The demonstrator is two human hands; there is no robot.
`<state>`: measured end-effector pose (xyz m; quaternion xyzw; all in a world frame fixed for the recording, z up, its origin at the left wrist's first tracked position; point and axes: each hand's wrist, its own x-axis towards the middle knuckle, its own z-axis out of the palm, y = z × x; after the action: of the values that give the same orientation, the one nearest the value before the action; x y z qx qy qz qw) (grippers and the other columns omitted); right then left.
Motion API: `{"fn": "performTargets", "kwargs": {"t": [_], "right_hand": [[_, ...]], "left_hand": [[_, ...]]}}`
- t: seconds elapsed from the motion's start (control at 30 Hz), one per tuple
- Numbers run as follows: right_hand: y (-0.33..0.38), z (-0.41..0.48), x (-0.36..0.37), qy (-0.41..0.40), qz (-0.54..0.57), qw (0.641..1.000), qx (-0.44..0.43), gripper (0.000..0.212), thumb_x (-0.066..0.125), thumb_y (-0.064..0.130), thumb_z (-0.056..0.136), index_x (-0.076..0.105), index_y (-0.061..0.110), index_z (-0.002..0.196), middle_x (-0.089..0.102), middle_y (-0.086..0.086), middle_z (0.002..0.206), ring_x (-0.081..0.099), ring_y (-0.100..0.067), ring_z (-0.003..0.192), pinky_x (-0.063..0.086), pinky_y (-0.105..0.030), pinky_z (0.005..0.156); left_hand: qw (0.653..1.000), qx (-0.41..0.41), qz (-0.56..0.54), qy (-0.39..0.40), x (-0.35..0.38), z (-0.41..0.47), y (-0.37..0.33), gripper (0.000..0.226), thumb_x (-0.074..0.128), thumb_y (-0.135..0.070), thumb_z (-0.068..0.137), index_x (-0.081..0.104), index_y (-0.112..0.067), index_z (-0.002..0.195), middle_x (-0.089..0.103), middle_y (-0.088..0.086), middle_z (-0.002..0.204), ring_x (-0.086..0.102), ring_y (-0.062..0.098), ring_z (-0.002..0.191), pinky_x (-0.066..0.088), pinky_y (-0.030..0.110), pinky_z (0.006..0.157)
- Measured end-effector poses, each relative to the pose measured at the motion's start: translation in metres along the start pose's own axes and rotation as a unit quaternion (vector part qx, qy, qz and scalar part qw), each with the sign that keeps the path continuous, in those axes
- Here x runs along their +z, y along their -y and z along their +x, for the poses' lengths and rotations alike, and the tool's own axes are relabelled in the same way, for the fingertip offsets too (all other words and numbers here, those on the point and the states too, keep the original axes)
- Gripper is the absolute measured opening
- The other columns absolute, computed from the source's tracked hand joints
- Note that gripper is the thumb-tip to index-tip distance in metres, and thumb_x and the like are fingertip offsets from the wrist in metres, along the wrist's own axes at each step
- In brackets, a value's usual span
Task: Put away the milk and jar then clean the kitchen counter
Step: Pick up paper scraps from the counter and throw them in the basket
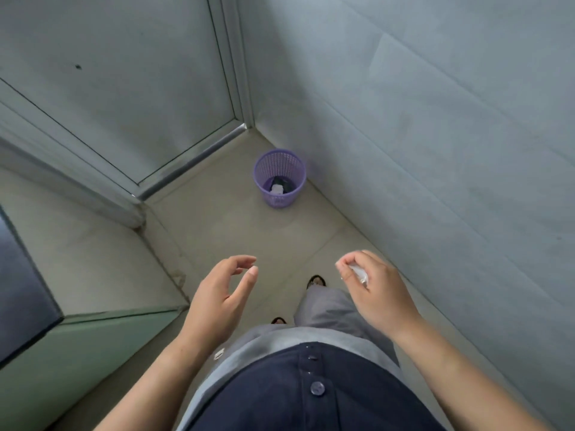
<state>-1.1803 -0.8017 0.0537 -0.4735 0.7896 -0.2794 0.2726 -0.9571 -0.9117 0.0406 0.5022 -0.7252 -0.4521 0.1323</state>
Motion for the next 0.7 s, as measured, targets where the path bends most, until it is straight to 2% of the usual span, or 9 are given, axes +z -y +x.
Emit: {"fn": "performTargets", "kwargs": {"t": [0.07,0.17,0.23,0.4,0.53,0.7], "right_hand": [[0.004,0.04,-0.001,0.012,-0.002,1.0,-0.018,0.015,0.051,0.028,0.092,0.063,0.018,0.087,0.062,0.007,0.086,0.059,-0.013,0.078,0.048,-0.03,0.07],[0.0,0.109,-0.001,0.025,0.0,0.999,-0.031,0.013,0.052,0.026,0.092,0.063,0.02,0.088,0.062,0.007,0.089,0.056,-0.007,0.081,0.043,-0.014,0.07],[-0.004,0.162,-0.003,0.031,0.0,0.999,-0.036,0.012,0.053,0.025,0.092,0.063,0.019,0.088,0.062,0.007,0.089,0.055,-0.005,0.081,0.04,-0.009,0.068],[-0.006,0.301,-0.018,0.064,0.003,0.997,-0.05,0.007,0.056,0.024,0.09,0.063,0.02,0.088,0.061,0.006,0.09,0.056,-0.007,0.083,0.039,-0.014,0.069],[-0.006,0.399,-0.015,0.092,0.0,0.994,-0.058,0.003,0.058,0.026,0.089,0.061,0.025,0.089,0.061,0.009,0.092,0.054,-0.004,0.083,0.035,-0.003,0.069],[-0.023,0.48,0.029,0.094,0.01,0.995,-0.014,0.008,0.062,0.026,0.086,0.057,0.032,0.085,0.059,0.011,0.091,0.052,0.0,0.079,0.035,-0.003,0.067]], "left_hand": [[1.0,-0.009,-0.003,-0.01,-0.009,0.032,-0.001,0.023,0.049,-0.038,0.091,0.061,-0.028,0.108,0.062,-0.019,0.107,0.054,-0.006,0.104,0.037,0.009,0.083],[0.999,-0.029,-0.015,-0.018,-0.016,0.087,-0.001,0.021,0.049,-0.037,0.092,0.061,-0.029,0.108,0.062,-0.019,0.106,0.054,-0.007,0.103,0.039,0.01,0.081],[0.999,-0.043,-0.02,-0.026,-0.019,0.128,-0.004,0.02,0.05,-0.036,0.092,0.061,-0.03,0.108,0.062,-0.018,0.105,0.054,-0.008,0.103,0.039,0.009,0.08],[0.997,-0.076,0.009,-0.029,-0.029,0.248,-0.018,0.017,0.05,-0.035,0.093,0.06,-0.03,0.105,0.062,-0.018,0.103,0.056,0.0,0.1,0.037,0.007,0.077],[0.995,-0.065,0.077,0.009,-0.039,0.354,-0.018,0.025,0.048,-0.04,0.092,0.06,-0.025,0.108,0.06,-0.012,0.105,0.055,0.007,0.1,0.039,0.021,0.081],[0.989,-0.078,0.116,0.049,-0.047,0.456,0.018,0.031,0.047,-0.044,0.091,0.06,-0.022,0.109,0.06,-0.007,0.103,0.056,0.012,0.096,0.044,0.029,0.083]]}}
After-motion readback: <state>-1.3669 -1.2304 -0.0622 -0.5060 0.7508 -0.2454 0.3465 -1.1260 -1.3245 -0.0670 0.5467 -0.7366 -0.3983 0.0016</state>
